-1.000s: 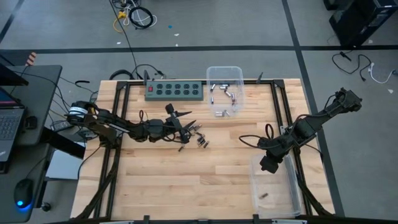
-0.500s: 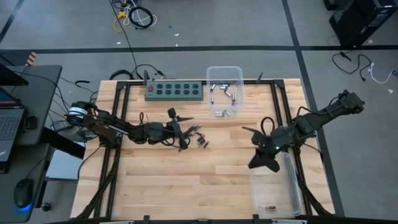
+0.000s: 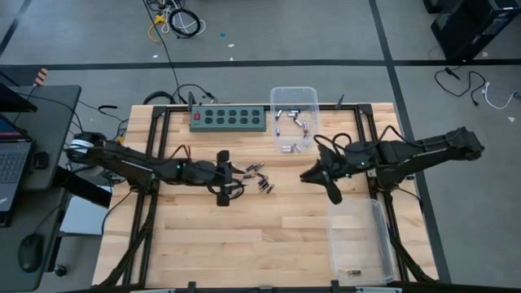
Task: Sort batteries
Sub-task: Put the black battery into the bottom transparent bin
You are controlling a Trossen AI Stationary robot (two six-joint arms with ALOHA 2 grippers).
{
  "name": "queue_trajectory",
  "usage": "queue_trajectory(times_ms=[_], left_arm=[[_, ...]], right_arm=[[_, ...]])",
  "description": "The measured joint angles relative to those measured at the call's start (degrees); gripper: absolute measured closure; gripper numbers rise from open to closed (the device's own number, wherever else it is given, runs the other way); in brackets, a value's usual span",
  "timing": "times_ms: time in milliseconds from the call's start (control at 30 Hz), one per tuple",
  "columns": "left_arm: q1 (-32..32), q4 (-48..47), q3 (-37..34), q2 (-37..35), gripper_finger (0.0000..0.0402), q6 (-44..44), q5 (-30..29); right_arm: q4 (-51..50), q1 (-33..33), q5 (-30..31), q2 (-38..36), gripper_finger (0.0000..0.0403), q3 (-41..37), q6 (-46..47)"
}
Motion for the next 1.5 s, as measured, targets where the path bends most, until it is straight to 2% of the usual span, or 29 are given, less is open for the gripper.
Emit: queue_trajectory(times_ms=[200, 367, 467, 567, 700, 800, 933, 1200, 1500], left_arm=[[0.00, -11.74, -0.09, 0.06, 0.0198, -4.44, -0.09], [0.05, -18.86, -0.09, 0.22, 0.0198, -5.43, -0.61], [0.84, -22.52, -0.09, 0.52, 0.0198, -2.93, -1.13], [2.37, -22.04, -0.42, 0.61, 0.0198, -0.80, -2.00], [5.58, -19.40, -0.71, 1.60, 0.0198, 2.47, 2.44], [8.16, -15.17, -1.63, 2.90, 0.0198, 4.55, 6.77], [10.63, -13.29, -3.45, 4.98, 0.0198, 4.82, 9.67], [11.88, -12.54, -5.19, 6.81, 0.0198, 4.68, 10.98], [12.13, -5.94, -8.19, 6.82, 0.0198, 2.68, 11.38]], right_arm=[[6.99, -4.27, 1.66, 4.88, 0.0359, -0.02, -9.28], [8.97, -6.12, 1.50, 8.66, 0.0358, -0.02, -12.15], [9.91, -6.42, 1.22, 9.91, 0.0359, -0.02, -12.29], [10.46, -6.40, 0.91, 10.77, 0.0358, -0.02, -12.21], [10.72, -6.40, -1.67, 10.59, 0.0358, 0.02, -12.06], [10.79, -6.40, -1.98, 10.36, 0.0359, 0.02, -12.06], [10.52, -6.38, -2.00, 10.39, 0.0357, 0.02, -11.85], [10.71, -6.51, -2.01, 10.42, 0.0358, 0.04, -12.41], [11.37, -6.78, -1.99, 10.53, 0.0359, 0.04, -13.29]])
